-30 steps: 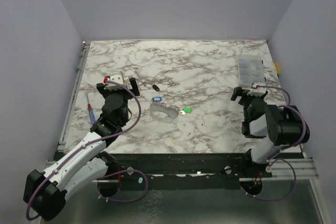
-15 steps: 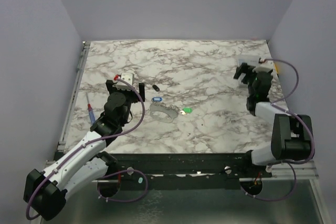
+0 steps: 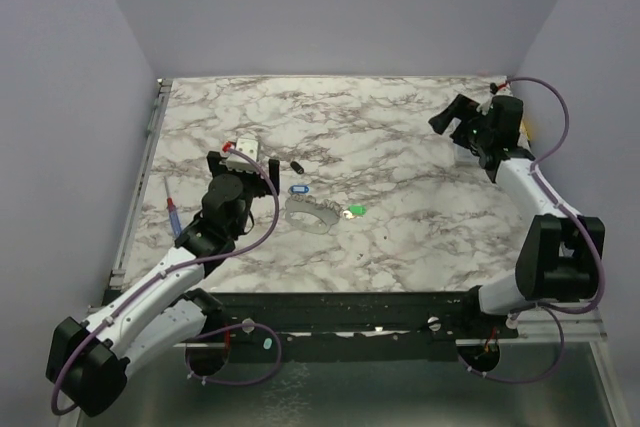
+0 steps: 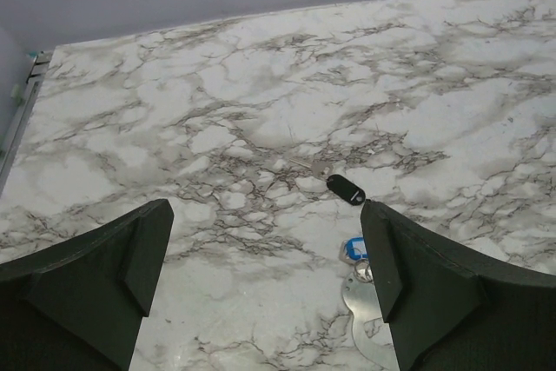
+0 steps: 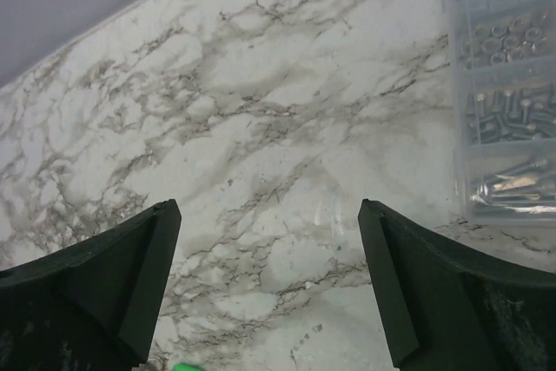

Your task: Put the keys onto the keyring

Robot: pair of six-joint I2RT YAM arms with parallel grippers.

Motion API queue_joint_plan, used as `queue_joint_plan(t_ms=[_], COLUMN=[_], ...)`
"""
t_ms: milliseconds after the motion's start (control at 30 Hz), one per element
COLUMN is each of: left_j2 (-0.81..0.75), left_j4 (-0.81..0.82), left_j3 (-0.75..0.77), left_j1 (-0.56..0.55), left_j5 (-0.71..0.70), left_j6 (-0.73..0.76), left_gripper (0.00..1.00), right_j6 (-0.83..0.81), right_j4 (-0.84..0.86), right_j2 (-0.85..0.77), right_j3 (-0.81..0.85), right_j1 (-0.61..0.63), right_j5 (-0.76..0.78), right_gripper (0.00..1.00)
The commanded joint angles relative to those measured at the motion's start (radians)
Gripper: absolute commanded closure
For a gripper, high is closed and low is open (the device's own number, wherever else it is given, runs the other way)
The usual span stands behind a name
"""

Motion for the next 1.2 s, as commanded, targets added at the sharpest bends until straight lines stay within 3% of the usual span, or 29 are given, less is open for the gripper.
queue_joint_plan(t_ms=[0, 167, 333, 433, 600, 1000, 1167], left_j2=[0.024, 0.047, 0.049, 0.056, 0.062, 0.075, 0.081], left_j4=[-0.018, -0.036, -0.035, -0.033, -0.033, -0.028, -0.029], left_j3=[0.029, 0.038, 0.032, 0.034, 0.035, 0.032, 0.032], left_j1=[-0.003, -0.003, -0.003, -0.003, -0.003, -0.003, -0.003], left_j5=[0.112, 0.143, 0.144, 0.146, 0.144, 0.147, 0.147], left_j6=[0.016, 0.027, 0.035, 0.035, 0.037, 0.049, 0.052], left_gripper=[0.01, 0.06, 0.12, 0.13, 0.15, 0.16, 0.16], right_j6=[0.012, -0.086, -0.244, -0.304, -0.379, -0.445, -0.473], right_j4=[-0.268, -0.365, -0.349, -0.379, -0.428, -0.411, -0.408], right_j2=[0.08, 0.148, 0.201, 0.246, 0.34, 0.45, 0.47], right_j3=[0.115, 0.178, 0.168, 0.19, 0.232, 0.284, 0.278], right_j1=[0.051, 0.24, 0.315, 0.353, 0.476, 0.554, 0.567], right_j5=[-0.057, 0.025, -0.106, -0.182, -0.157, -0.241, -0.254], right_gripper=[0.06, 0.06, 0.06, 0.12, 0.2, 0.42, 0.44])
